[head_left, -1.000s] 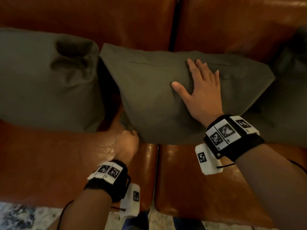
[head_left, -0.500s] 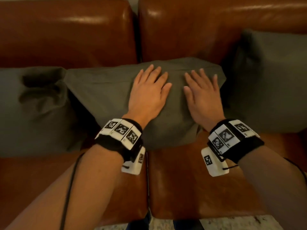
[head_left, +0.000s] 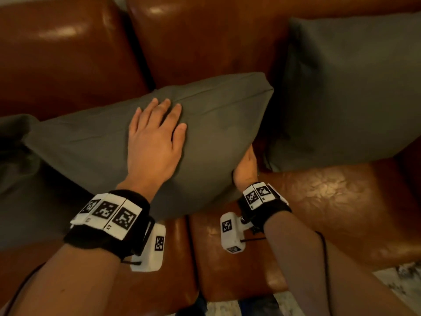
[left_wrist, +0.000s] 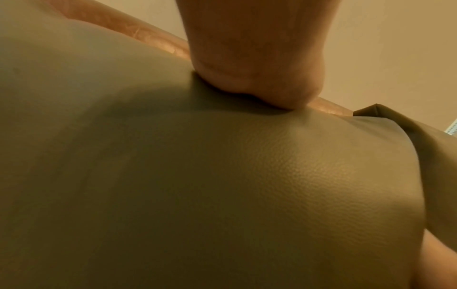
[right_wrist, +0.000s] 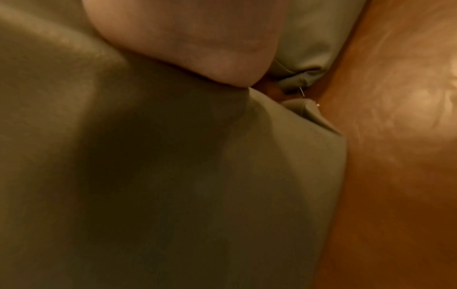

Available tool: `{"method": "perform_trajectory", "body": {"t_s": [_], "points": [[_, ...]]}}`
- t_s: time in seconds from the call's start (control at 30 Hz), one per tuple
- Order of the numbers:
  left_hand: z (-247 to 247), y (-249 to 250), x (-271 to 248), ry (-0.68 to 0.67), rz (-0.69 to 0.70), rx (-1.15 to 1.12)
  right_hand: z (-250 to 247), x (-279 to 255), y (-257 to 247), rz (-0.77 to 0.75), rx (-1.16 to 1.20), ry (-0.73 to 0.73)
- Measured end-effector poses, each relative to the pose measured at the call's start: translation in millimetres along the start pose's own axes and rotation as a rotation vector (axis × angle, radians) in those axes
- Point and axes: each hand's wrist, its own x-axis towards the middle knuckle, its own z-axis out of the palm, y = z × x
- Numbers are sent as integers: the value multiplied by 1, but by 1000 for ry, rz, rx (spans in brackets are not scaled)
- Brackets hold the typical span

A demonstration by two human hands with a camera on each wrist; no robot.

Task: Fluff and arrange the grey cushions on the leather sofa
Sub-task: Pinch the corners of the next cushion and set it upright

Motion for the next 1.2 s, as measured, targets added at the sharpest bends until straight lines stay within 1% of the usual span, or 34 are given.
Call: {"method": "perform_trajectory", "body": {"t_s": [0.07,0.1,0.17,0.23,0.3,0.33,0.37,0.4,0.43,0.47,0.5,0.53,0.57,0.6,0.63,0.67,0.77,0.8,0.87,0.9,0.93,0.97,1.0,1.03,1.07,1.1,1.13,1.17,1.2], "points": [[1,2,1,7,-11,4,-5,5,0,17,-21,-11],[1,2,2,7,-17,3,-7,6,2,50,-30,-10],[-1,-1,5,12,-24,-3,-14,6,14,181,-5,-25],[-2,-5,5,16,-24,-9,-21,-2,37,314,16,-59],[-2,-7,4,20,-21,-20,-32,-16,58,420,-49,-91],[-2,-7,3,23,-22,-24,-38,-22,67,433,-102,-105],[-2,-8,2,27,-22,-24,-43,-27,72,415,-155,-103],[-1,-8,2,30,-24,-22,-49,-29,74,373,-204,-69],[-1,-8,2,33,-28,-23,-54,-29,75,353,-252,5],[-1,-8,2,35,-31,-27,-56,-25,76,371,-299,104],[-2,-8,2,38,-31,-30,-57,-19,77,440,-320,185],[-2,-7,2,40,-31,-31,-57,-13,78,561,-260,218],[-2,-7,2,44,-30,-31,-54,-8,81,684,-145,198],[-1,-7,2,49,-28,-32,-51,-2,87,756,-56,164],[-1,-8,1,55,-26,-33,-48,2,90,763,-33,157],[0,-7,1,61,-26,-36,-45,8,96,733,-89,153],[2,-4,-2,83,-24,-31,-42,17,90,601,-506,77],[3,-1,-4,90,-20,-26,-40,17,86,591,-619,52],[5,5,-8,107,-16,-13,-40,15,78,580,-750,38],[6,7,-10,115,-17,-7,-41,13,75,520,-760,90],[6,7,-11,121,-20,-3,-40,13,74,402,-688,178],[5,6,-11,125,-21,-4,-39,11,67,242,-595,260],[5,4,-11,128,-22,-7,-36,11,61,123,-438,308],[5,2,-11,130,-22,-9,-30,11,56,47,-290,285],[5,0,-10,129,-21,-8,-23,10,50,62,-160,193],[6,-1,-9,129,-19,-9,-16,10,46,121,-50,117],[7,-1,-8,127,-17,-10,-10,13,47,226,44,75],[8,0,-8,123,-14,-11,-7,15,51,319,115,64],[10,2,-7,121,-9,-10,-6,17,54,384,127,68]]}}
